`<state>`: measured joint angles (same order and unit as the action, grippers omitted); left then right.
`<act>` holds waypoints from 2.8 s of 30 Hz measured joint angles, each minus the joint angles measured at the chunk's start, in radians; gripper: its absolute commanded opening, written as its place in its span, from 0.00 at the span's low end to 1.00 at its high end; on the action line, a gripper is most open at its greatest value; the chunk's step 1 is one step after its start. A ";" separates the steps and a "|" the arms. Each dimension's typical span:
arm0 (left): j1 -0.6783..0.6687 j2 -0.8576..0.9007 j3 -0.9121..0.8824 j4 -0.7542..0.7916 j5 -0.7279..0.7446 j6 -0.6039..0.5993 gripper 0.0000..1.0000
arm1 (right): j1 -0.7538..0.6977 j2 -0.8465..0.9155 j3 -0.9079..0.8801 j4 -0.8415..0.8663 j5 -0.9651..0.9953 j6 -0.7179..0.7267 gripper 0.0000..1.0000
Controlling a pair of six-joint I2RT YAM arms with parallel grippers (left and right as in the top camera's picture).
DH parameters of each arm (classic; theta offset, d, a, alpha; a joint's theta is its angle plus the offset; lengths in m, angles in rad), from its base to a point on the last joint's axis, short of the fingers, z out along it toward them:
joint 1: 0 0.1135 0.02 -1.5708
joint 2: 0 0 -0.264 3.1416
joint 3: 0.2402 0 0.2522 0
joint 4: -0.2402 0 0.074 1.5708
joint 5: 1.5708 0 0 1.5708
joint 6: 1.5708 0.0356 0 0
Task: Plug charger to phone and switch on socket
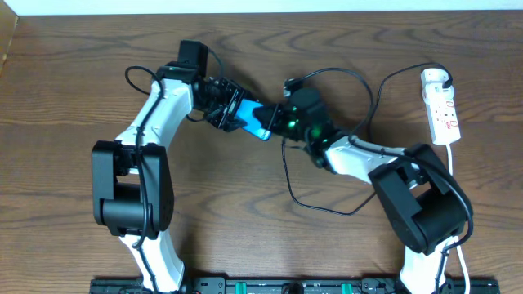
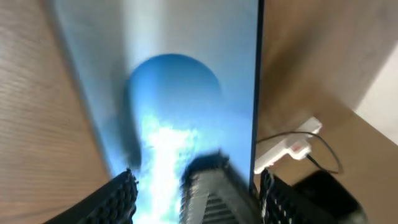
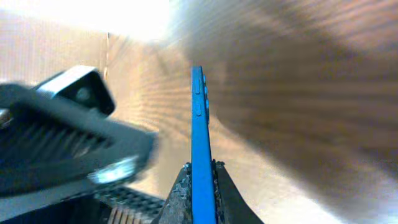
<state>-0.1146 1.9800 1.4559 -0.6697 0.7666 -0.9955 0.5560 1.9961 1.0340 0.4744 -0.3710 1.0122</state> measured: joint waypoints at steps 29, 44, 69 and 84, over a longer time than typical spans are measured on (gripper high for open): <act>0.051 -0.002 0.005 0.678 0.525 -0.217 0.58 | -0.085 -0.240 0.018 0.062 0.175 0.602 0.01; 0.051 -0.002 0.005 0.757 0.482 -0.277 0.35 | 0.016 -0.240 0.026 0.053 0.323 0.671 0.02; 0.008 -0.002 0.005 0.763 0.445 -0.288 0.07 | 0.019 -0.240 0.032 0.051 0.370 0.773 0.17; 0.074 -0.002 0.005 0.751 0.412 -0.158 0.07 | -0.008 -0.240 0.035 -0.040 0.288 0.602 0.52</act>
<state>-0.0410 1.9785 1.4612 0.0814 1.1790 -1.1538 0.5484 1.7557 1.0687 0.4347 -0.0834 1.6146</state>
